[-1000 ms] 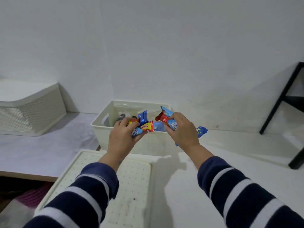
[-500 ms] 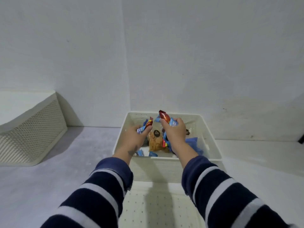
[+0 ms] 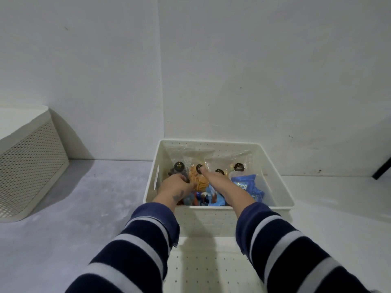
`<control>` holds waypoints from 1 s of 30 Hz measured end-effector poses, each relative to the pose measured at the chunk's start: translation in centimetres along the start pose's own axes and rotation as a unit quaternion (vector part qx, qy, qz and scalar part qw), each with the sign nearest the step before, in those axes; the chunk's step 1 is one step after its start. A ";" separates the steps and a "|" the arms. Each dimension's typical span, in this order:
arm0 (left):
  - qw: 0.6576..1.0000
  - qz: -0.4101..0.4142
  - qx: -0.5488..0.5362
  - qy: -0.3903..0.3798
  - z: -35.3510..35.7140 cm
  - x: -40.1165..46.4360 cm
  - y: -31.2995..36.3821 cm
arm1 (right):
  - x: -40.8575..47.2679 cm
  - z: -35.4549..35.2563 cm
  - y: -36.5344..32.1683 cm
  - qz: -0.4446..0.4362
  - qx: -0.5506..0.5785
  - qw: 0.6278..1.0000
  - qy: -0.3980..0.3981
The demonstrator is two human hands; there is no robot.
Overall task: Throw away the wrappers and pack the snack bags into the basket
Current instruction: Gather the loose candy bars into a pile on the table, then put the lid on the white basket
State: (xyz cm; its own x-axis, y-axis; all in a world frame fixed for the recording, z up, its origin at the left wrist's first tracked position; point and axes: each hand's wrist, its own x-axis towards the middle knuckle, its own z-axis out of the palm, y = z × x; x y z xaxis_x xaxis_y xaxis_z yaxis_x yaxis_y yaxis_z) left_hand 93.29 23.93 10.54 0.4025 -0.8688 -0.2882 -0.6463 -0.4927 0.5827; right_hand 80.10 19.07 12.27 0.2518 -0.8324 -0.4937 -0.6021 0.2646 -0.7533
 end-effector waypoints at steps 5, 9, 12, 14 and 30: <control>0.999 0.039 -0.020 0.027 -1.3 -1.5 0.7 | -2.4 -1.2 -1.4 0.005 -0.009 1.000 0.020; 0.997 0.059 -0.004 0.054 -2.3 -4.4 1.5 | -5.4 -1.7 -1.5 -0.026 -0.110 0.993 0.041; 0.995 0.064 0.004 0.081 -2.9 -7.6 1.6 | -8.2 -2.3 -0.2 -0.082 -0.161 0.983 0.045; 0.993 0.064 0.022 0.097 -3.0 -10.3 1.1 | -10.6 -2.5 1.3 -0.095 -0.188 0.976 0.048; 0.993 -0.070 0.021 0.089 6.4 -26.7 -17.4 | -20.9 1.7 25.5 -0.011 -0.266 0.963 0.054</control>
State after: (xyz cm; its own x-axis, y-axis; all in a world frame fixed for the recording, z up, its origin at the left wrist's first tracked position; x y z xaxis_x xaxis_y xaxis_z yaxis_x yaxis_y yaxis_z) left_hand 89.60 55.40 3.20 0.5964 -0.7708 -0.2240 -0.6004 -0.6135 0.5129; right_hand 60.79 44.02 2.60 0.2071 -0.8881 -0.4104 -0.9069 -0.0169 -0.4209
